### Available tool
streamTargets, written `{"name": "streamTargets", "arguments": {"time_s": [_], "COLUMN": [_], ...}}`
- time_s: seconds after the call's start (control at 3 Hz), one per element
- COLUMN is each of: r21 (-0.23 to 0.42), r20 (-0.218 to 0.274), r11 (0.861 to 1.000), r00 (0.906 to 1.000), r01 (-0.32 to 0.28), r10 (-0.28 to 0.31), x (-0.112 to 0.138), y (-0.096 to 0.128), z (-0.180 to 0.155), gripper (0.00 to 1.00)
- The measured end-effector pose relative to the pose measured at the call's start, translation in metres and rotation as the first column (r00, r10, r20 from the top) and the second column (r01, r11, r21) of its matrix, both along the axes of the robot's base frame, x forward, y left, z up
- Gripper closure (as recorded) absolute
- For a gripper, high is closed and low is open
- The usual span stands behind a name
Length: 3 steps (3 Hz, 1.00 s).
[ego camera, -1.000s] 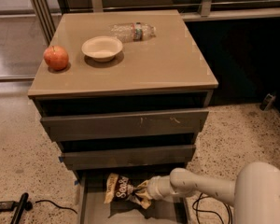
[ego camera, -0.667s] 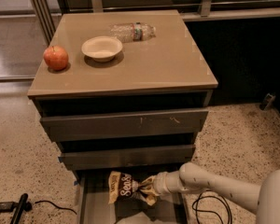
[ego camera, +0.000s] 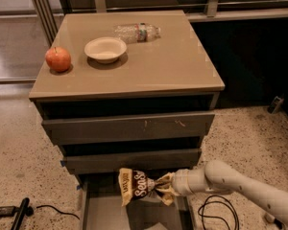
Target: Pick brown chip bag from bottom drawer and place on counter
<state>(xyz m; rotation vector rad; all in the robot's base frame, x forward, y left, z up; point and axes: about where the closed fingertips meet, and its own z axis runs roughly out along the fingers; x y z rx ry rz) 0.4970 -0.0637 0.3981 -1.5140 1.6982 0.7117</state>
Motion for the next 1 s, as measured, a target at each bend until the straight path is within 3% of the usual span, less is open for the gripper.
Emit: {"name": "streamTargets", "arguments": {"time_s": [0.67, 1.0], "r21": [-0.036, -0.100], "r20": [0.110, 0.190], "r11": [0.999, 0.995], "r00": [0.9936, 0.9812], "r01": [-0.025, -0.014], "r10": [0.029, 0.033], "x": [-0.022, -0.020], "y": [-0.021, -0.038], "z": [0.101, 0.198], "gripper": [1.00, 1.00]}}
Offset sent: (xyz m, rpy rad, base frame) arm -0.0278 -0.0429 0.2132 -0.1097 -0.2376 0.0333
